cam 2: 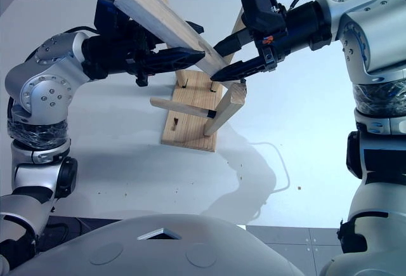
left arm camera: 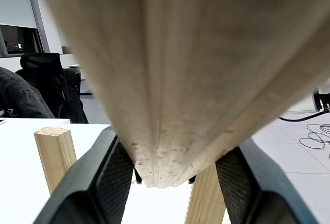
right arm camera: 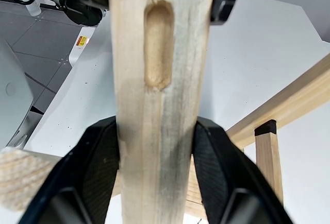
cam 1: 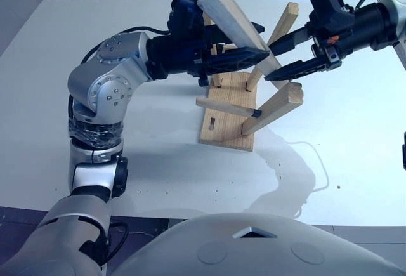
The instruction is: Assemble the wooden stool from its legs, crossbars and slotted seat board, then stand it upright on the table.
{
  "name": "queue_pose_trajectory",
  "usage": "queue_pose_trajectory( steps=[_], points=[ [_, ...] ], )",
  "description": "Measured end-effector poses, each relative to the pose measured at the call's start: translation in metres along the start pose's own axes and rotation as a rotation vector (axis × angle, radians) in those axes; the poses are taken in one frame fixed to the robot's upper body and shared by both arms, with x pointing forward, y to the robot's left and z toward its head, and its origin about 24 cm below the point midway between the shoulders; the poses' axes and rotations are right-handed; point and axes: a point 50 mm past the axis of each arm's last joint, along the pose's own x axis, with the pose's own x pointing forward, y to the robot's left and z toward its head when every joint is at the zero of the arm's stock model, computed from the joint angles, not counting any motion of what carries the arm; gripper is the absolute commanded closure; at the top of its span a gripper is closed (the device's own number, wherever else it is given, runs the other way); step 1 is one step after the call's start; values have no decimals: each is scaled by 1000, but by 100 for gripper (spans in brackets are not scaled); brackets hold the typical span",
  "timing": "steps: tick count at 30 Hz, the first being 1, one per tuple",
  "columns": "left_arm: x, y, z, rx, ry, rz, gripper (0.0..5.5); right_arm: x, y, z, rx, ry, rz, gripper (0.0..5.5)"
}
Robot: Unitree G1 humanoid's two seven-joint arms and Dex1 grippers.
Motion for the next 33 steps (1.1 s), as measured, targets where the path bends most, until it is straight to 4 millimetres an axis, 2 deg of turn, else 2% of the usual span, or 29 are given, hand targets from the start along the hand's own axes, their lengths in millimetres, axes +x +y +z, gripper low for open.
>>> queue_pose_trajectory(
  steps=[5,6,10,16,20,22,24,27,31,33],
  points=[
    [0,1,-1,6,10,9,330,-1,0,0,1,12,-5,346],
    [0,1,-2,8,11,11,330,-1,0,-1,-1,18,-11,310],
    [-6,6,-8,-16,38,61,330,-2,-3,1,-61,60,-61,258],
    [-7,8,-9,-22,42,82,330,-5,-5,-3,-107,116,-94,258],
    [-10,15,-8,-16,52,111,330,-23,-7,-22,-56,155,-193,258],
    [-14,25,5,19,42,150,330,-32,-4,-32,-22,136,-260,258],
    [-18,34,27,73,8,181,330,-38,3,-43,17,125,-313,258],
    [-23,40,48,113,-21,191,330,-37,18,-55,57,84,-340,258],
    [-37,35,69,163,36,159,330,-35,41,-69,125,55,-371,258],
    [-43,30,72,184,92,134,330,-37,49,-72,139,59,-394,258]
  ],
)
